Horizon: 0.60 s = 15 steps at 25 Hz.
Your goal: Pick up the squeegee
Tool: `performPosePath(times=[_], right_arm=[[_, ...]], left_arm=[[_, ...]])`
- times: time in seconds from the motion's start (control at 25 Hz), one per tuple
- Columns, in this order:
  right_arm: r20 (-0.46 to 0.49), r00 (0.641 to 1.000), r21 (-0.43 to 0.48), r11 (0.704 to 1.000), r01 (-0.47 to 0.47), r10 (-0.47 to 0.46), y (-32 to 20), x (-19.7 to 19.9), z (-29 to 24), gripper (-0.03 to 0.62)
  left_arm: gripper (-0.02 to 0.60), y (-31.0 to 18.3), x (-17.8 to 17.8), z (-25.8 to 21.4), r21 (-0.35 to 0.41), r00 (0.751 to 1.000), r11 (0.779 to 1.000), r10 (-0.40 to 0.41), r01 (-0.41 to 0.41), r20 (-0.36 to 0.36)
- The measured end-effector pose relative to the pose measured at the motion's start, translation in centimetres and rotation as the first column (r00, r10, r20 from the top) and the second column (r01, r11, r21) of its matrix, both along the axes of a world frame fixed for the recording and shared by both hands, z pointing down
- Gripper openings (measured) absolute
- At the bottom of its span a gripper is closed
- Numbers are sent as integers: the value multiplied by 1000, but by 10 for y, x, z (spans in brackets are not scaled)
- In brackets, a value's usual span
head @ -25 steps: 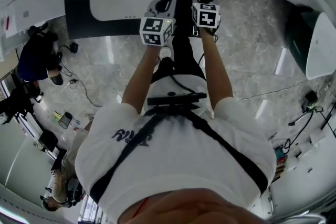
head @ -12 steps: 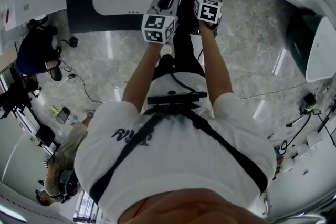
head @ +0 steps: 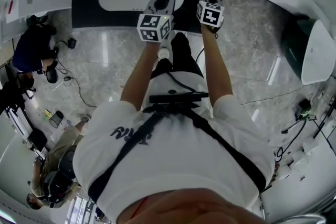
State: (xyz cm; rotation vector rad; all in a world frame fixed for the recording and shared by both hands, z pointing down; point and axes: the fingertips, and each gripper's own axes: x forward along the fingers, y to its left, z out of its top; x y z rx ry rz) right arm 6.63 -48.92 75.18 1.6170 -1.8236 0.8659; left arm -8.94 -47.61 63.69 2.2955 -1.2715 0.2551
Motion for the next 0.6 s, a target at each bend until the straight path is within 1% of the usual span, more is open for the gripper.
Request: performPosePath(times=[0.12, 0.28, 0.44, 0.6], right_arm=[[-9, 1000, 76, 997, 11, -11, 2, -6, -31, 97], [-51, 998, 188, 981, 41, -32, 8, -18, -83, 97], [-40, 999, 276, 960, 36, -26, 17, -29, -130, 97], [-20, 999, 359, 933, 35, -30, 21, -38, -176, 97]], left_arm=[[14, 3, -10, -14, 25, 1000, 1000, -17, 17, -4], [14, 11, -25, -37, 67, 999, 997, -38, 38, 5], [14, 20, -38, -69, 163, 996, 985, -74, 64, 59], [14, 28, -45, -100, 214, 996, 976, -65, 50, 64]])
